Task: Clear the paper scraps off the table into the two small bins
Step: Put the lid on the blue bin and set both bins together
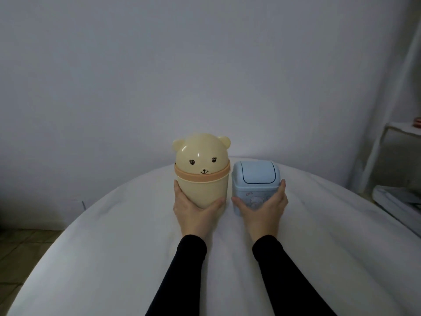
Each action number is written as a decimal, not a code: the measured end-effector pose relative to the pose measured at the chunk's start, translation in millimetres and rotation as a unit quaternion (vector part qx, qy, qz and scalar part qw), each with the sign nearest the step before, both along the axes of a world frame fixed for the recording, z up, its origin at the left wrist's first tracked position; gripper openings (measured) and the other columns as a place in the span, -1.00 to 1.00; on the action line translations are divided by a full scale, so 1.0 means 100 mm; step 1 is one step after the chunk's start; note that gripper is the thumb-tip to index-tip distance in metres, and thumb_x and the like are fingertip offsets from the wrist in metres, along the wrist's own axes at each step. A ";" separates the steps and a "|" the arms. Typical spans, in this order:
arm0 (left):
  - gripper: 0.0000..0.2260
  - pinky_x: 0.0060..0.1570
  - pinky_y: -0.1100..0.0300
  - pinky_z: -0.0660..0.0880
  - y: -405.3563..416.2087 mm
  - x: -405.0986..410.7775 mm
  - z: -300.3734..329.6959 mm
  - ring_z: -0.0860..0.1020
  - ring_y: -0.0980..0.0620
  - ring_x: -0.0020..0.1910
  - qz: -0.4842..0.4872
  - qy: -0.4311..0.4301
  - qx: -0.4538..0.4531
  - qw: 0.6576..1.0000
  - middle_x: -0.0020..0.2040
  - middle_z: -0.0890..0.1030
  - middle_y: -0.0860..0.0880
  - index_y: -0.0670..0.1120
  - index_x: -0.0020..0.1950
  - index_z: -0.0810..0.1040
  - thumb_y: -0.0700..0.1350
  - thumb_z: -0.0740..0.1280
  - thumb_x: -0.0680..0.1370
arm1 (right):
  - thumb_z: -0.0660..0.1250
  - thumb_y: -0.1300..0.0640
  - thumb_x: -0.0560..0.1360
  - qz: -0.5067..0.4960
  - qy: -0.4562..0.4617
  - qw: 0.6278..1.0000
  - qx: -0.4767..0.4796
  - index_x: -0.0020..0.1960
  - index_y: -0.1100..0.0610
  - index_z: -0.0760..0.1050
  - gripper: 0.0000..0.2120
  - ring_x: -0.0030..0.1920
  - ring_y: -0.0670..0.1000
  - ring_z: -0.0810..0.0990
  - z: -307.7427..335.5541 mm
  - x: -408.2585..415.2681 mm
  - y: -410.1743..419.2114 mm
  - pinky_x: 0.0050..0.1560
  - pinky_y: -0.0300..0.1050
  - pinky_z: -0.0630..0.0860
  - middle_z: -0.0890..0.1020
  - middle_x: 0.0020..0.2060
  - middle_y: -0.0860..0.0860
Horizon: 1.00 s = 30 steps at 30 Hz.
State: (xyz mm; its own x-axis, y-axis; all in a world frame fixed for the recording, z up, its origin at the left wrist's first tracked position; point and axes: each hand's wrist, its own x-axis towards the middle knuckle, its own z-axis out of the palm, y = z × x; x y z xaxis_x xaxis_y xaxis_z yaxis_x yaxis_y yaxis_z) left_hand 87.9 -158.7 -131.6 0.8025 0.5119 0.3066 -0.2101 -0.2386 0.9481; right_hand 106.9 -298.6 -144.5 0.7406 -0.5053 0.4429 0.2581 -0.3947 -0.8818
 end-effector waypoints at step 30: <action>0.18 0.43 0.02 0.23 -0.01 0.35 -0.05 0.19 0.03 0.47 0.003 0.014 0.010 1.000 0.48 0.24 -0.04 0.07 0.54 -0.02 0.10 0.63 0.10 | 0.61 -0.23 0.07 -0.008 0.000 1.000 -0.020 0.54 0.09 -0.10 0.30 0.41 0.19 0.22 0.02 0.44 -0.05 0.39 0.08 0.30 0.19 0.40 0.19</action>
